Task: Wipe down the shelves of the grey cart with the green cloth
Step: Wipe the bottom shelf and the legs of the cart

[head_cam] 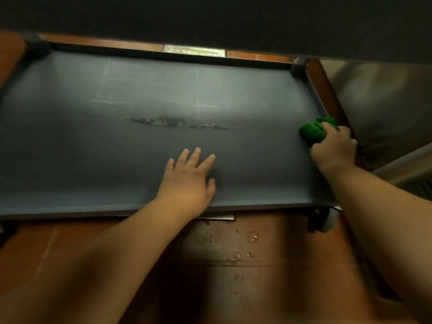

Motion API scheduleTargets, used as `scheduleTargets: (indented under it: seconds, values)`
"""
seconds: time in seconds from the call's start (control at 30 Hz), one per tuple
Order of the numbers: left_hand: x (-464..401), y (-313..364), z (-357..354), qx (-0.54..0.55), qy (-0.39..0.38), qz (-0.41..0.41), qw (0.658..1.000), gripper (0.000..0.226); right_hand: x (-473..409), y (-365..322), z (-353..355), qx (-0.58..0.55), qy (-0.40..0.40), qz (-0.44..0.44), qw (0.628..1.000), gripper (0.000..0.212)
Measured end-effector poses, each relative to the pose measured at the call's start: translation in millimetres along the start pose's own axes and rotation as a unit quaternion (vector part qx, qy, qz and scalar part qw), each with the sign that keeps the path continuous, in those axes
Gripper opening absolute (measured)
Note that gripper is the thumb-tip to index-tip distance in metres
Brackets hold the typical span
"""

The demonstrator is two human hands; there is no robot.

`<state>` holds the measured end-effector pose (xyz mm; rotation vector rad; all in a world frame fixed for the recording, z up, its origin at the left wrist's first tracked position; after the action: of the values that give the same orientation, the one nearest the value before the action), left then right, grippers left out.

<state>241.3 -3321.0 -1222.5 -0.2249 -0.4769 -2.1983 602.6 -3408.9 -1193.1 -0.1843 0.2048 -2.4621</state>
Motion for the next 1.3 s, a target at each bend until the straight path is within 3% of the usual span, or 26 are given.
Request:
scheduleTargets:
  seconds: [0.57, 0.73, 0.9, 1.3]
  values:
    - [18, -56, 11, 0.019, 0.012, -0.013, 1.000, 0.061, 22, -69, -18, -0.034, -0.015, -0.017, 0.999, 0.063]
    - [34, -106, 23, -0.005, 0.011, 0.033, 0.999, 0.062, 40, -120, -33, -0.035, -0.019, 0.013, 0.999, 0.062]
    - [70, -199, 30, -0.014, 0.027, 0.114, 0.993, 0.060, 59, -177, -44, -0.029, -0.020, 0.049, 0.998, 0.063]
    - [70, -207, 23, -0.004, -0.038, 0.025, 0.999, 0.064, 126, -328, -75, -0.060, -0.031, 0.131, 0.989, 0.061]
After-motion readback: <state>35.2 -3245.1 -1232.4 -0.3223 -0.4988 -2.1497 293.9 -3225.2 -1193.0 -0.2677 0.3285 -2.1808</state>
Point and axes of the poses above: each hand's wrist, its own x-axis away from the middle knuckle, its own z-axis out of the back of the hand, y = z × x, the point moved 10 cm from there along -x, towards the middle knuckle, and after that the axes turned 9 degrees about -y, right-handed, at the moved point
